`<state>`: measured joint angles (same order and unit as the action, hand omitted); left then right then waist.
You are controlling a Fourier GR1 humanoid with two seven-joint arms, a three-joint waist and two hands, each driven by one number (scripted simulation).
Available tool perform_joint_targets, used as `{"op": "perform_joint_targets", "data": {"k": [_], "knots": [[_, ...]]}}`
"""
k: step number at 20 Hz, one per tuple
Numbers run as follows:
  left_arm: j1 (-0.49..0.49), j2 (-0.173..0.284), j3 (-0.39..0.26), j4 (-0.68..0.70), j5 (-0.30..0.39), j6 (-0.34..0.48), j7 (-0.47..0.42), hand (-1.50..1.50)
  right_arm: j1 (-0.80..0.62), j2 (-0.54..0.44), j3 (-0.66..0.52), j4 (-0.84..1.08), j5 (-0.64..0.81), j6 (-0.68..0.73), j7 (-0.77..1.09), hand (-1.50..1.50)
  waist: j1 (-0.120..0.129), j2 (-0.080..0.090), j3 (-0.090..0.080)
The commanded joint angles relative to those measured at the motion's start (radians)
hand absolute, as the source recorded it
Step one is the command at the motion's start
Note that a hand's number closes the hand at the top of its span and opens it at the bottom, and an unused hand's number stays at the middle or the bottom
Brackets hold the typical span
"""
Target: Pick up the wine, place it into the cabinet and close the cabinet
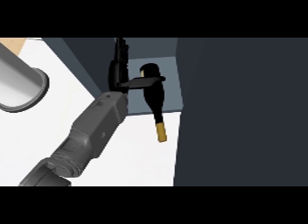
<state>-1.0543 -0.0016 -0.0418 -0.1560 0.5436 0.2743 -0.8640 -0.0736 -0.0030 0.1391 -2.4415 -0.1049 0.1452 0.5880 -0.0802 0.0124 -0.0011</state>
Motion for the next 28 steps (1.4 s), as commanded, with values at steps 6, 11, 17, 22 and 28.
{"op": "perform_joint_targets", "data": {"k": [6, 11, 17, 22, 28], "knots": [[0.157, 0.002, -0.194, -0.196, 0.169, 0.033, 0.050, -1.50, -0.009, -0.014, -0.027, -0.033, -0.033, -0.021, 0.052, -1.50, 0.027, -0.014, 0.001], [0.269, 0.002, -0.358, -0.383, 0.228, 0.120, 0.096, -1.50, -0.068, -0.013, -0.037, -0.043, 0.016, -0.055, 0.072, -1.50, 0.058, -0.013, 0.001], [0.454, 0.002, -0.560, -0.702, 0.233, 0.317, 0.110, -1.50, -0.080, -0.039, -0.094, -0.052, -0.037, -0.065, 0.120, -1.50, 0.079, -0.016, 0.001], [0.583, 0.002, -0.651, -0.865, 0.191, 0.417, 0.089, -1.50, 0.034, 0.001, 0.031, -0.056, 0.076, -0.062, 0.001, -1.50, 0.078, -0.015, 0.001], [0.742, 0.002, -0.697, -1.065, 0.096, 0.460, 0.106, -1.50, 0.071, -0.041, -0.069, -0.126, -0.046, -0.017, 0.047, -1.50, 0.080, -0.015, 0.002]]}}
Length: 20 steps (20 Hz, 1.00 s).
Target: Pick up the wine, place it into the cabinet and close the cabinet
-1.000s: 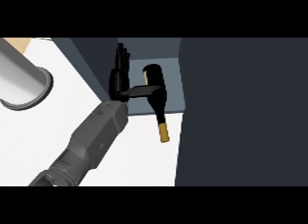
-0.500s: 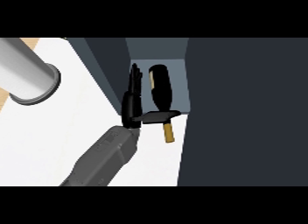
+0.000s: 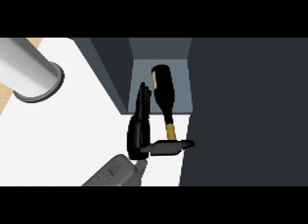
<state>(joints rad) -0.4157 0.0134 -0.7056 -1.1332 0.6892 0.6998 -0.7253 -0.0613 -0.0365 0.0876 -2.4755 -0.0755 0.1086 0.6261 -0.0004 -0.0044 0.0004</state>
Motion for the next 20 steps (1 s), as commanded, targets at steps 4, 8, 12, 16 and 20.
{"op": "perform_joint_targets", "data": {"k": [4, 8, 12, 16, 20], "knots": [[0.155, 0.054, -0.107, -0.337, -0.112, 0.183, 0.119, -1.50, 0.013, -0.014, -0.016, -0.113, -0.075, -0.006, 0.081, -1.50, 0.005, -0.001, 0.000], [0.227, 0.079, -0.100, -0.396, -0.171, 0.203, 0.140, -1.50, 0.045, 0.010, 0.004, -0.095, -0.032, -0.004, 0.005, -1.50, 0.000, 0.001, 0.000], [0.334, 0.193, -0.088, -0.591, -0.172, 0.158, 0.170, -1.50, 0.076, -0.023, -0.058, -0.042, -0.112, 0.055, -0.044, -1.50, 0.002, 0.002, 0.001], [0.401, 0.246, -0.166, -0.703, -0.226, 0.176, 0.182, -1.50, 0.000, -0.015, 0.011, -0.105, -0.131, 0.017, 0.124, -1.50, 0.004, 0.000, 0.000], [0.445, 0.306, -0.163, -0.744, -0.213, 0.087, 0.171, -1.50, 0.027, 0.009, 0.090, -0.080, -0.112, 0.045, 0.114, 1.50, 0.003, 0.001, 0.000]]}}
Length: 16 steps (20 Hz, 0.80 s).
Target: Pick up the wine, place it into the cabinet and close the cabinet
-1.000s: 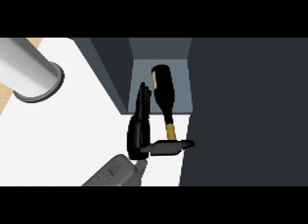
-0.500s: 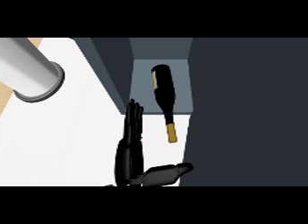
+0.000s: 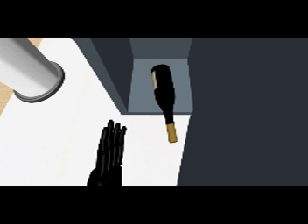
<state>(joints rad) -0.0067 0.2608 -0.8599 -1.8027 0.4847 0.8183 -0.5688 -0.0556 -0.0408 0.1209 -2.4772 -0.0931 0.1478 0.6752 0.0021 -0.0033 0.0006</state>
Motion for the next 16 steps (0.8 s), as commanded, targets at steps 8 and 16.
{"op": "perform_joint_targets", "data": {"k": [8, 16], "knots": [[0.148, 0.259, 0.104, -0.241, 0.050, -0.191, 0.037, -1.50, 0.124, -0.007, 0.103, -0.093, -0.047, 0.098, -0.012, 1.50, -0.003, 0.000, 0.000], [0.278, 0.333, 0.221, -0.264, 0.121, -0.295, -0.047, -1.50, 0.182, 0.033, 0.192, -0.117, -0.187, 0.071, 0.126, 1.50, 0.004, -0.001, -0.001]]}}
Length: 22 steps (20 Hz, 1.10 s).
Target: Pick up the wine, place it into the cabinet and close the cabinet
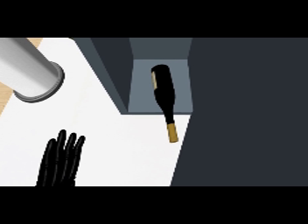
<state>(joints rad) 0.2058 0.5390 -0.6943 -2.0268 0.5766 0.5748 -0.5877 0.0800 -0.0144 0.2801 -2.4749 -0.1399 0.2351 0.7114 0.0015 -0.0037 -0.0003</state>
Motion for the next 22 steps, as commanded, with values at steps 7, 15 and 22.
{"op": "perform_joint_targets", "data": {"k": [7, 15, 22], "knots": [[0.138, 0.135, 0.257, -0.070, 0.148, -0.157, -0.043, -1.50, 0.051, -0.005, 0.247, -0.095, -0.046, 0.038, 0.058, 1.50, 0.011, -0.002, -0.001], [0.211, 0.183, 0.431, -0.022, 0.257, -0.308, -0.048, -1.50, 0.029, 0.014, 0.506, -0.157, 0.088, -0.064, 0.116, 1.50, 0.001, -0.005, -0.002], [0.206, 0.242, 0.552, 0.005, 0.322, -0.403, 0.014, -1.50, -0.074, 0.013, 0.690, -0.015, 0.216, -0.274, 0.060, 1.50, 0.002, -0.006, -0.003]]}}
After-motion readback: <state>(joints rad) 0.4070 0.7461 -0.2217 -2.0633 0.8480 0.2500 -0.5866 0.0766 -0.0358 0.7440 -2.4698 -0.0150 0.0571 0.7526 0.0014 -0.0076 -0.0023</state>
